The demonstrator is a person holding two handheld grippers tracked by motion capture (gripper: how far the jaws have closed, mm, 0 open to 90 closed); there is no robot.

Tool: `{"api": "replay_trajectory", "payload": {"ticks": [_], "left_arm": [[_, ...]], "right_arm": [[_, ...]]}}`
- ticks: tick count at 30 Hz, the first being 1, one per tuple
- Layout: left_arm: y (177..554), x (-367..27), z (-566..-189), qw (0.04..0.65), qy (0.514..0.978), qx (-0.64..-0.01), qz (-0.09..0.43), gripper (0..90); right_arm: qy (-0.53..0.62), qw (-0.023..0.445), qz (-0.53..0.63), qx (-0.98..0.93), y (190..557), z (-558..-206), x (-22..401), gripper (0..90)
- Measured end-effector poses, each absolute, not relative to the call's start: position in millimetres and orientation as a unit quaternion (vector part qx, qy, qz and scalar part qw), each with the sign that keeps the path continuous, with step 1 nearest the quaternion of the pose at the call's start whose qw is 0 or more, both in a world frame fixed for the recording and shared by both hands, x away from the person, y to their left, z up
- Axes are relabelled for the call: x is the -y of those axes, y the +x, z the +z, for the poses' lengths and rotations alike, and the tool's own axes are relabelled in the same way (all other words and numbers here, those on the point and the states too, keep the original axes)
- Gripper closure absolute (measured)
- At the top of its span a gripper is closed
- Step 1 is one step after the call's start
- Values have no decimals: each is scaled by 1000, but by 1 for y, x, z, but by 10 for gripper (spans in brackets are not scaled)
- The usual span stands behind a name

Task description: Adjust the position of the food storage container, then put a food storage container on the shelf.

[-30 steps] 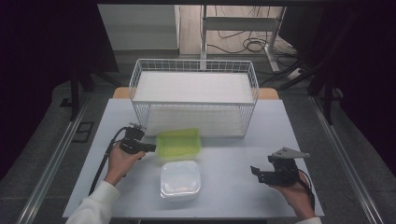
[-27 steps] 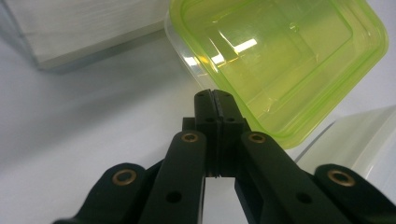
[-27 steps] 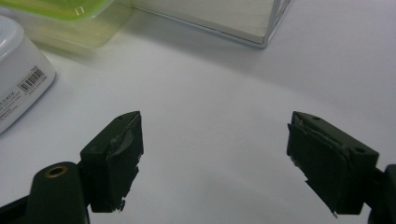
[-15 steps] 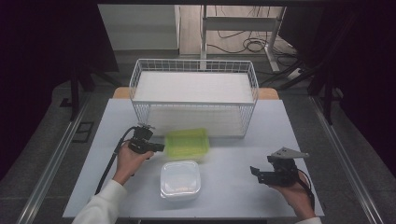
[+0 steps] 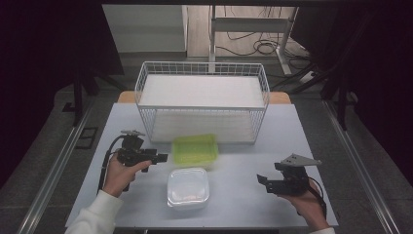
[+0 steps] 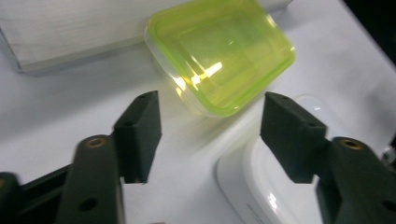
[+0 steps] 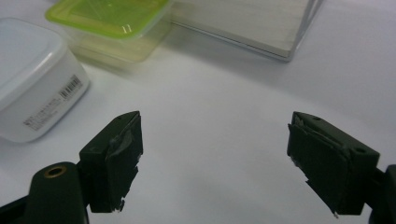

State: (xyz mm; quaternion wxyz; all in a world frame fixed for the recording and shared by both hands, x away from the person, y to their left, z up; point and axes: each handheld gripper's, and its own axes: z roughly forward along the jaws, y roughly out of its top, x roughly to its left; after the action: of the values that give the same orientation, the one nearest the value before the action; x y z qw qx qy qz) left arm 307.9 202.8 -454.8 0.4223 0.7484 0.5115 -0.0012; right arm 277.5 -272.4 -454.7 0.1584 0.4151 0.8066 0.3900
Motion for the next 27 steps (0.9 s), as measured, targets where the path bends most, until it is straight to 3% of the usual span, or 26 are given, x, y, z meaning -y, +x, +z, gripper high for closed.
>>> {"api": "replay_trajectory", "payload": {"ticks": [6, 27], "left_arm": [[295, -209, -455, 435, 748, -502, -2, 303], [298, -212, -458, 441, 733, -518, -14, 267]], "right_arm": [[421, 134, 407, -800, 279, -452, 268, 194], [433, 81, 425, -791, 296, -445, 257, 216]]}}
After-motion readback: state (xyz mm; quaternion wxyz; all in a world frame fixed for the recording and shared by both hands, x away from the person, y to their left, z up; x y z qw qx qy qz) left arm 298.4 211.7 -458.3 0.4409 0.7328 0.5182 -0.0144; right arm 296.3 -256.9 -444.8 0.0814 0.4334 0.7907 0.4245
